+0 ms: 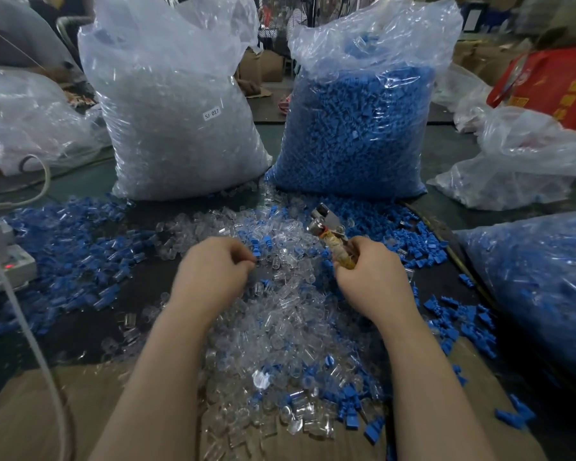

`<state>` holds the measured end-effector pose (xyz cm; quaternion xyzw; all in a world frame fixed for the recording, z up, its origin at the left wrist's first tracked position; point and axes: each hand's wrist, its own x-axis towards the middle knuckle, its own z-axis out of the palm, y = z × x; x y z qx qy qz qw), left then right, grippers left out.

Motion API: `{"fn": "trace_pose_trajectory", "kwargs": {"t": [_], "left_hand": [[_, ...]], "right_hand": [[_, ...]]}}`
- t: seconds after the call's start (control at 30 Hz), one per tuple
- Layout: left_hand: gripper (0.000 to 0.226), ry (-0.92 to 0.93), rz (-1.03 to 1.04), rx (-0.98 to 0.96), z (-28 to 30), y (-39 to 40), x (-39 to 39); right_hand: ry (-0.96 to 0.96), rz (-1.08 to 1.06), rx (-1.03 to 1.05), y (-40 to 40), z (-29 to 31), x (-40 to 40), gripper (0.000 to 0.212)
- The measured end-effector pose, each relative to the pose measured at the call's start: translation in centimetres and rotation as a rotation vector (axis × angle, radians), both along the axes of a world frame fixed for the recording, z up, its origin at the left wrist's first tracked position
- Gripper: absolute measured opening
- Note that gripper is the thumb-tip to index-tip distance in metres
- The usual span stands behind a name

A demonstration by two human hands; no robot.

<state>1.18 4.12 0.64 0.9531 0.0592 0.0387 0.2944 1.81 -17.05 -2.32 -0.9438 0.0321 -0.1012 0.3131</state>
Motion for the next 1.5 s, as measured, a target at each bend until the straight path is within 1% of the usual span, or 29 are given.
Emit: {"fn": "trace_pose_trajectory", "kwargs": {"t": [0.03,0.1,0.17,0.2,0.27,0.37,0.5,0.57,0.67,0.8,0.93,1.07,1.17,1.3,1.4,1.5], "left_hand": [[0.011,0.015,-0.044,0.031,-0.2,-0.7,0.1],[0.012,0.032,-0.115,0.151,-0.8,-1.6,0.2],[0.021,0.047,-0.181,0.289,-1.3,-2.0,0.4],[0.025,0.057,-0.202,0.320,-1.5,-2.1,0.4],[0.027,0.067,-0.210,0.310,-1.6,-2.1,0.5],[0.026,0.056,-0.204,0.239,-1.7,-2.1,0.5],[0.027,0.065,-0.273,0.089,-1.6,-2.6,0.4],[0.032,0.080,-0.308,0.061,-1.6,-2.7,0.3],[0.036,0.069,-0.307,0.026,-1.7,-2.7,0.3],[0.034,0.034,-0.313,0.066,-1.7,-2.9,0.3],[0.030,-0.046,-0.337,0.137,-1.5,-3.4,0.2],[0.023,-0.082,-0.314,0.147,-1.8,-4.0,0.2],[0.022,-0.083,-0.256,0.038,-1.8,-3.9,0.3],[0.013,-0.093,-0.175,-0.257,-1.3,-3.5,0.3],[0.014,-0.088,-0.126,-0.437,-0.9,-3.6,0.2],[0.014,-0.064,-0.107,-0.616,-0.4,-3.6,0.0]], "right_hand": [[0.015,-0.009,-0.026,0.0,0.0,0.0,0.018],[0.044,-0.020,-0.079,0.0,0.0,-0.1,0.019],[0.060,-0.034,-0.146,0.1,-0.1,-0.2,0.018],[0.060,-0.047,-0.175,0.2,-0.2,-0.2,0.019],[0.048,-0.073,-0.222,0.3,-0.3,-0.3,0.021],[0.059,-0.059,-0.277,0.6,-0.4,-0.3,0.018],[0.139,-0.035,-0.261,0.7,-0.3,-0.2,0.017],[0.148,-0.041,-0.252,0.8,-0.3,-0.1,0.018],[0.144,-0.056,-0.252,0.7,-0.3,-0.1,0.017],[0.100,-0.054,-0.229,0.6,-0.4,-0.1,0.015],[0.030,-0.062,-0.137,0.6,-0.1,-0.2,0.015],[-0.052,-0.064,-0.034,0.6,0.1,-0.3,0.012],[-0.094,-0.057,0.059,0.6,0.3,-0.3,0.011],[-0.151,-0.048,0.122,0.5,0.2,-0.1,0.013],[-0.193,-0.022,0.170,0.6,0.2,0.0,0.015],[-0.224,0.030,0.293,0.6,0.4,-0.1,0.014]]}}
